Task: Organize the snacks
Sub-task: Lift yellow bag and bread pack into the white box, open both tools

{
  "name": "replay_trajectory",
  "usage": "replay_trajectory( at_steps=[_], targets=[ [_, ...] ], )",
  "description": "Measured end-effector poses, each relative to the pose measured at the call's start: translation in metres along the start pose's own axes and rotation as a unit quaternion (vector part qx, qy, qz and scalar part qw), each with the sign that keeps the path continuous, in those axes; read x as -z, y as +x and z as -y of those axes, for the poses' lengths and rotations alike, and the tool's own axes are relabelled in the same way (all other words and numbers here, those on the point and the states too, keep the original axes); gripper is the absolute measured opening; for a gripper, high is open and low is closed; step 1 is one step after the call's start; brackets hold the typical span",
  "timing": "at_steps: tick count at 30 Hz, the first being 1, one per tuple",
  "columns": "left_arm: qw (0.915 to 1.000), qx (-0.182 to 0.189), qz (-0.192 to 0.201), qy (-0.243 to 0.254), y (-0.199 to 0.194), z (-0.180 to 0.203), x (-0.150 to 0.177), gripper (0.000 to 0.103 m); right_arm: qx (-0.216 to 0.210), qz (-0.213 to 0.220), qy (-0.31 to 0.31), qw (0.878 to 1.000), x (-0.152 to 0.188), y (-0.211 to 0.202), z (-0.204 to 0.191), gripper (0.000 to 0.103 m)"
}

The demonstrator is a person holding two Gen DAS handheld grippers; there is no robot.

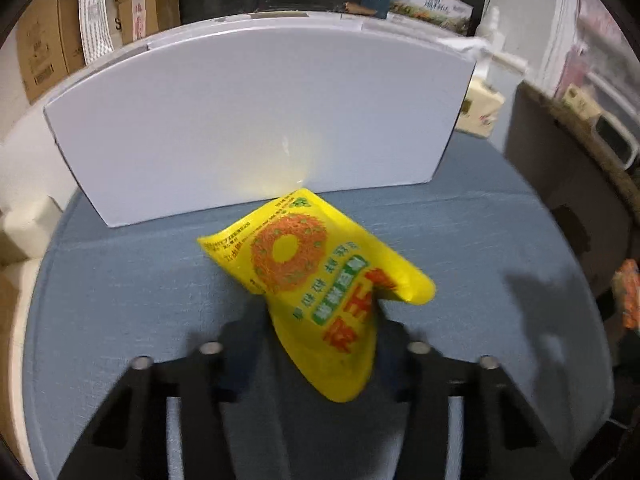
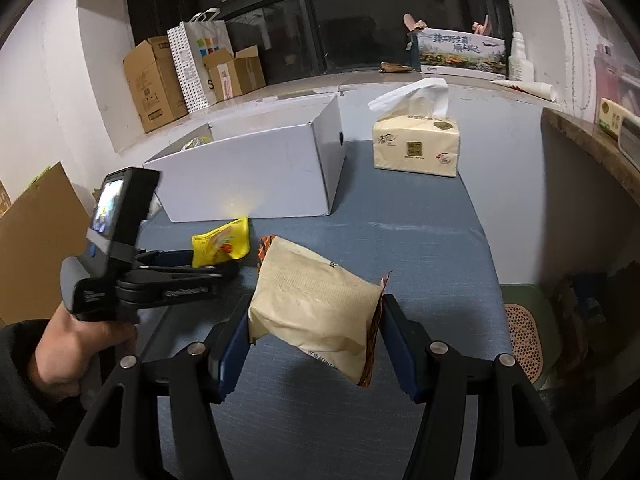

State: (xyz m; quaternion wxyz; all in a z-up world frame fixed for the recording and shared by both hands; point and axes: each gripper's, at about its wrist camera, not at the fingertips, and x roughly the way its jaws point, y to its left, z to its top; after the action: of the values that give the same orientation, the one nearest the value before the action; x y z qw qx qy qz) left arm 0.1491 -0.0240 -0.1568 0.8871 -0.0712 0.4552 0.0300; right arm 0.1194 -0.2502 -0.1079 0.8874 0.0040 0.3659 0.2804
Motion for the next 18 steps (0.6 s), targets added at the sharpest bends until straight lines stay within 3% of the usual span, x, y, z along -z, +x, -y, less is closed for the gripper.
replay_trajectory(
  at_steps=[3, 7, 9, 12, 18],
  targets=[
    [0.9993, 0.032, 0.017, 0.0, -0.019, -0.013, 0.005, 0.033, -0.002, -0.002, 0.0, 1.0, 0.001, 0.002, -0.001, 0.066],
    [0.9953, 0.081, 0.055, -0.002, -0.065, -0.031, 0.013, 0.031, -0.002, -0.002, -0.011, 1.0, 0.0, 0.002, -0.01, 0.066],
    [0.9932, 0.09, 0.073, -0.003, -0.088, -0.037, 0.013, 0.02, -0.005, 0.003, -0.015, 1.0, -0.003, 0.0, -0.015, 0.066],
    [0.9891, 0.098, 0.109, 0.011, -0.124, -0.045, 0.007, 0.017, -0.012, 0.017, -0.02, 1.0, -0.012, -0.004, -0.025, 0.066],
    [0.9836, 0.106, 0.143, 0.031, -0.148, -0.048, -0.014, 0.011, -0.033, 0.046, -0.03, 0.998, -0.042, -0.01, -0.045, 0.066]
  ],
)
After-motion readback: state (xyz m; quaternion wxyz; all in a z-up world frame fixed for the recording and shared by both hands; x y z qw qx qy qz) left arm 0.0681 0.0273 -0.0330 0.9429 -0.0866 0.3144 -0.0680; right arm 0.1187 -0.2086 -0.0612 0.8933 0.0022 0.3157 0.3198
